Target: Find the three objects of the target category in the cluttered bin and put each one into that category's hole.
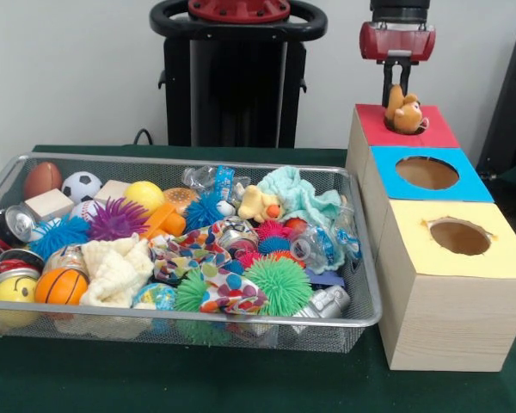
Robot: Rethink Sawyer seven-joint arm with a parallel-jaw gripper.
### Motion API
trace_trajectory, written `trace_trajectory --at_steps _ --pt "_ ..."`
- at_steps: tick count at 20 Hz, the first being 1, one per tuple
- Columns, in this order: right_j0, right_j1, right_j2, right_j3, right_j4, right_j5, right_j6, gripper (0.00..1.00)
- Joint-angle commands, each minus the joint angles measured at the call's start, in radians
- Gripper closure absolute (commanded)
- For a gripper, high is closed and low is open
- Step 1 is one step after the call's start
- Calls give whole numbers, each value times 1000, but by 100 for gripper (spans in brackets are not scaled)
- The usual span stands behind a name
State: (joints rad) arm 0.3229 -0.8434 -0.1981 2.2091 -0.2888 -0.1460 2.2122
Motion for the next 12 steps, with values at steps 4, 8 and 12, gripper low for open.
trace_trajectory --at_steps 4,8,12 --pt "69 80 -40 164 87 35 184 100" --pt "48 77 -18 174 102 42 178 100" --pt "33 66 -6 175 116 78 158 0"
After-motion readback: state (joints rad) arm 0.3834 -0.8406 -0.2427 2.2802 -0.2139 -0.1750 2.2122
